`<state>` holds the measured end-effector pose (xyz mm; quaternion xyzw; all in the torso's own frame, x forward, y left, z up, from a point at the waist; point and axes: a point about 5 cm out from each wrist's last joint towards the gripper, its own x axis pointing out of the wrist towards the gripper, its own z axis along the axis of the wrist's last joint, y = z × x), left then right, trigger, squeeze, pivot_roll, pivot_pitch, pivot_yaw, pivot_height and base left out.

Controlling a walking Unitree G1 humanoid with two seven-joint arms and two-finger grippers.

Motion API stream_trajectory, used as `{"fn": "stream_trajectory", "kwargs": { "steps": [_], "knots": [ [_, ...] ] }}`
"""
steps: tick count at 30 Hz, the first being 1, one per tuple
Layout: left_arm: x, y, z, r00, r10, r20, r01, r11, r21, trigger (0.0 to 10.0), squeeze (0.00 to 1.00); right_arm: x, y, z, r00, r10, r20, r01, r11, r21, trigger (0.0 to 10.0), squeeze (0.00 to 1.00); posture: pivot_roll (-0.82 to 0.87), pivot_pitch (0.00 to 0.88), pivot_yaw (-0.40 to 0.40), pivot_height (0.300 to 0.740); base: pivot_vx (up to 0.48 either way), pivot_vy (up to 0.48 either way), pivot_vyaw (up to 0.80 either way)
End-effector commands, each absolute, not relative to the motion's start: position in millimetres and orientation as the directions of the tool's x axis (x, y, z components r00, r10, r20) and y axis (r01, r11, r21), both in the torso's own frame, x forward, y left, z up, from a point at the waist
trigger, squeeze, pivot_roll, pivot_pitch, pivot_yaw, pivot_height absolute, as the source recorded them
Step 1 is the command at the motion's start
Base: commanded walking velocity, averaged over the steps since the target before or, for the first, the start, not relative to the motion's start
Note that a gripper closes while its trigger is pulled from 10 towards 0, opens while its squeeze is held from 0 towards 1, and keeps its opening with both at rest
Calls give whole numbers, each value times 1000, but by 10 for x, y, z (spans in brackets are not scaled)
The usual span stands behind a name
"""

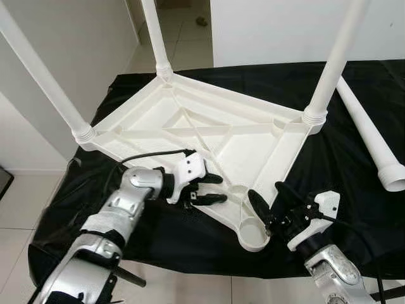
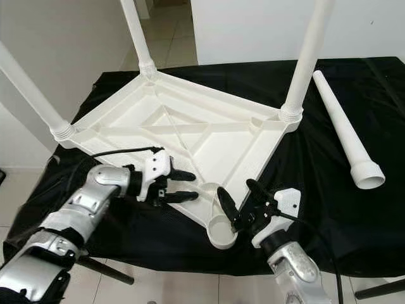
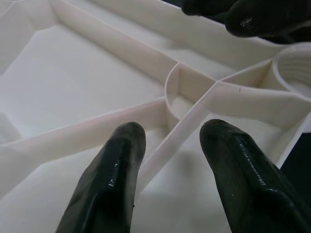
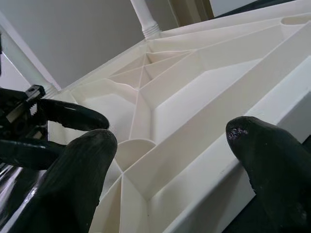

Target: Building children table

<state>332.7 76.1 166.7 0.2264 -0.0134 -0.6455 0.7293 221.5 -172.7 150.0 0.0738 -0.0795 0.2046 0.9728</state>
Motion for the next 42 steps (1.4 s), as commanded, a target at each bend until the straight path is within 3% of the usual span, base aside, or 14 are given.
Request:
{"fn": "stream_trajectory", "kwargs": {
  "steps": [1,5,12,29,33,36,42],
  "knots": [
    [3231,772,1630,-2,-931,-365,941,-126,315,10000,0,2195,-1793,1468,928,320,188,-348,927,138,10000,0,-63,122,156,740,0,0,0],
    [3281,765,1610,48,-907,-418,916,-127,380,10000,0,2192,-1998,1468,970,119,214,-155,975,161,10000,0,-64,121,153,740,0,0,0],
    [3342,706,1521,145,-882,-449,899,-72,432,10000,0,2091,-2070,1447,975,-9,222,-27,987,156,10000,0,-80,116,157,740,0,0,0],
    [3500,560,1555,278,-839,-467,835,-28,549,10000,0,2078,-1955,1426,973,-36,230,-9,982,190,10000,0,-97,113,173,740,0,0,0],
    [3582,539,1545,362,-802,-475,815,24,579,10000,0,2088,-1926,1442,972,-30,235,-18,980,197,10000,0,-96,118,169,740,0,0,0],
    [3671,500,1610,458,-779,-428,777,117,618,10000,0,2090,-1896,1453,971,-22,238,-29,978,207,10000,0,-98,123,167,740,0,0,0],
    [3699,496,1612,485,-761,-431,761,124,637,10000,0,2083,-1892,1451,972,-17,235,-33,978,207,10000,0,-102,125,168,740,0,0,0]
  ]
}}
